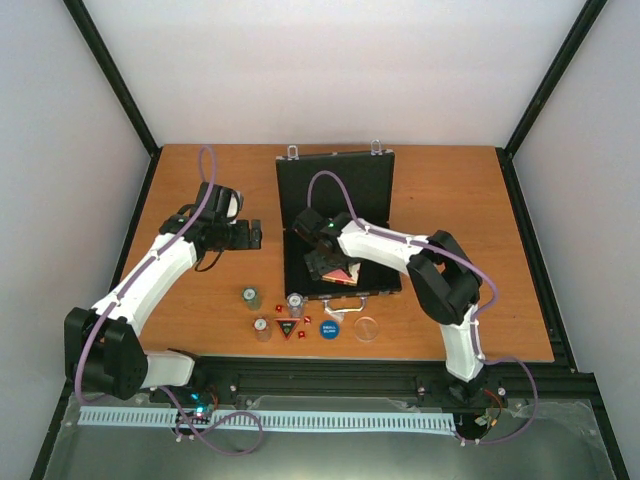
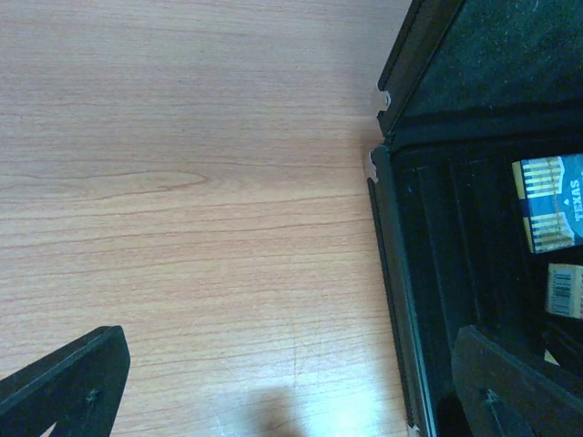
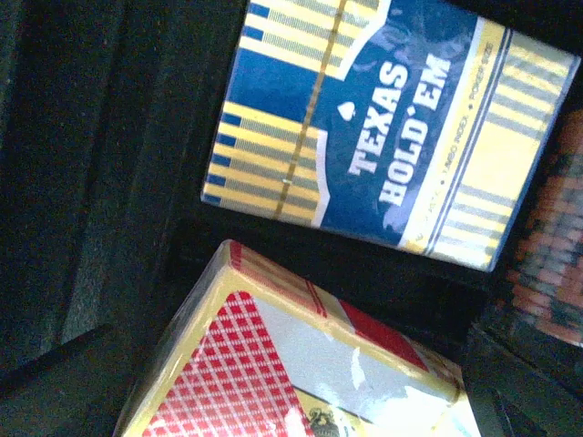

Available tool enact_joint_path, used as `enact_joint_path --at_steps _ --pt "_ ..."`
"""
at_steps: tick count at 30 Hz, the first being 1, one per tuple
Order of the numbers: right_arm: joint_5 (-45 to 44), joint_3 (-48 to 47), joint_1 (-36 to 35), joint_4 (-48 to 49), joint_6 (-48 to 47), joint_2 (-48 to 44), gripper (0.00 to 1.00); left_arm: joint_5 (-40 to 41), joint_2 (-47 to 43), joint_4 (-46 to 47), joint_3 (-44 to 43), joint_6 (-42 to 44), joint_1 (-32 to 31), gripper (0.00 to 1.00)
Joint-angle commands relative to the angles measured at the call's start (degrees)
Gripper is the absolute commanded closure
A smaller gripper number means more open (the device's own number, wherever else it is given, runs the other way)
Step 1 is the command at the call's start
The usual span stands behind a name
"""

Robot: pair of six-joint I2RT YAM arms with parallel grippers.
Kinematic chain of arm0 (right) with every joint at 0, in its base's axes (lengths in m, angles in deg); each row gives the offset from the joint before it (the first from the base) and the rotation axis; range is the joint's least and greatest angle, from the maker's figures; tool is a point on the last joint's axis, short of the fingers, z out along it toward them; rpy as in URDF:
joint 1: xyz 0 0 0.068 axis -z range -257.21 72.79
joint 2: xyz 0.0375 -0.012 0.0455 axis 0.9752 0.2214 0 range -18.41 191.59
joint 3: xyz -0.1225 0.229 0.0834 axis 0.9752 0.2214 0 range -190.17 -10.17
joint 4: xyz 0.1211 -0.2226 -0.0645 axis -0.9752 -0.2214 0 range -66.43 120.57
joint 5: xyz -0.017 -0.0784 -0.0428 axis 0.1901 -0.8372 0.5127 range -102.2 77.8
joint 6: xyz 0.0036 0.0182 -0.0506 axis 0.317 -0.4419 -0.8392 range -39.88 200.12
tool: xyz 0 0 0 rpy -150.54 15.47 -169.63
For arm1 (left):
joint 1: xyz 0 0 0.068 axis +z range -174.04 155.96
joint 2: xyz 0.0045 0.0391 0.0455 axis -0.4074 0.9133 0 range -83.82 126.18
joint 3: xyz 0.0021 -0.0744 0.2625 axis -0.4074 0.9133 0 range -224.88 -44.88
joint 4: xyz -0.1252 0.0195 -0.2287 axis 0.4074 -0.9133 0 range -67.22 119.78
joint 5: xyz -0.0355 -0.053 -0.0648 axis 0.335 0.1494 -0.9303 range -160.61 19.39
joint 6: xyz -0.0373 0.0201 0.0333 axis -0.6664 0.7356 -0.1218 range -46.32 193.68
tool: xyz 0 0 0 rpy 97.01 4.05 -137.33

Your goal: Pack up texas hold em set

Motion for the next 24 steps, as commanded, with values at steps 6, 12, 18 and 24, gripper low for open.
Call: enact_joint_path --at_steps 6,12,18,24 --pt "-1.0 0.7 -0.3 -0.4 -3.8 -5.4 0.00 -0.7 1.1 0.1 -1.3 1.2 -0.1 0.00" --pt "-0.4 -4.1 -0.3 -1.9 -3.5 -5.0 0.00 -0.6 1.2 0.0 -1.6 1.3 -0.1 0.00" --pt "2.9 -3.3 -0.3 -5.9 -1.8 -5.8 0.00 -0.4 1.2 0.2 -1.3 1.1 -0.1 0.00" --pt "3.9 -1.7 -0.3 -10.6 3.7 -7.8 0.00 -0.5 1.3 0.5 -1.0 1.0 -0.1 0.00"
